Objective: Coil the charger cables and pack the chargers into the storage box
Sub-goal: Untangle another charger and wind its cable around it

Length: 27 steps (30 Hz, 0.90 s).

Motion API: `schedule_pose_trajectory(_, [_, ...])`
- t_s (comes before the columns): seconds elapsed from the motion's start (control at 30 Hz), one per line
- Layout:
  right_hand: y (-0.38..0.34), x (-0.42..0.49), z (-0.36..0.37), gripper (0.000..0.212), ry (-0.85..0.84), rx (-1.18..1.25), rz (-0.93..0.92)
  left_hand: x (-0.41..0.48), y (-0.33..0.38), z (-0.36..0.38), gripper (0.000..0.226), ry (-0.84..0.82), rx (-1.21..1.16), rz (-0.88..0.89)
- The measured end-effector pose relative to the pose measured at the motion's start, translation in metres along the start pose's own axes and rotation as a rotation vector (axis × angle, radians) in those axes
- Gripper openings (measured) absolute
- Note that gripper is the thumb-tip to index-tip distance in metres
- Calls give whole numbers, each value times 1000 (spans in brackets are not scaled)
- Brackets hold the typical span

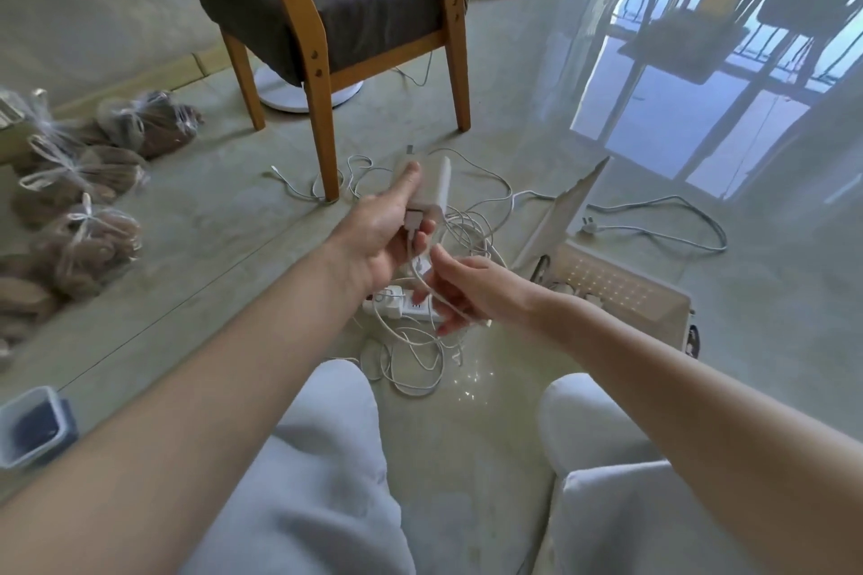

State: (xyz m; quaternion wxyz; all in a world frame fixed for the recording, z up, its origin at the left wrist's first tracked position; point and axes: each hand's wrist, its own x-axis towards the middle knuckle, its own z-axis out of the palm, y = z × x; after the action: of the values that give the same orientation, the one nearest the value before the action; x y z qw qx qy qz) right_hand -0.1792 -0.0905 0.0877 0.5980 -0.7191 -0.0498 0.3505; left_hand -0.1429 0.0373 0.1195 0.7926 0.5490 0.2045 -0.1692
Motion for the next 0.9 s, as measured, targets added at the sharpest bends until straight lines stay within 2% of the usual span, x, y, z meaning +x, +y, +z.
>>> schedule_pose_trajectory(0.07, [6, -9, -2, 48, -20, -205, -39, -6, 3, -5, 30, -27, -77, -11])
schedule_pose_trajectory(0.13, [11, -17, -6, 47, 42, -378, -79, -14, 5, -9, 32, -97, -66, -15])
schedule_pose_trajectory(0.23, [15, -25, -16, 43, 120, -744, -185, -32, 5, -11, 33, -249, 190, -22])
schedule_pose_trajectory(0.37, [19, -34, -24, 36, 5, -1063, -250, -47, -5, -6, 37, -367, 634, -15])
schedule_pose_trajectory(0.47, [23, -39, -27, 29, -30, -1105, -209, -45, -18, -9, 30, -354, 1077, 69])
schedule_pose_trajectory(0.53, [25, -42, -28, 29, -19, -1110, -189, -44, -21, -16, 29, -373, 1269, 108])
schedule_pose_trajectory(0.63, [27, -45, -30, 27, 76, -1106, -204, -48, -16, -26, 32, -512, 1136, -12])
schedule_pose_trajectory(0.7, [26, -47, -32, 27, 183, -1111, -245, -50, -15, -30, 37, -547, 1047, -18])
schedule_pose_trajectory(0.77, [23, -49, -33, 28, 261, -1107, -283, -51, -18, -33, 42, -492, 1090, 46])
schedule_pose_trajectory(0.9, [25, -48, -34, 31, 368, -1152, -357, -46, -26, -37, 41, -303, 1369, 182])
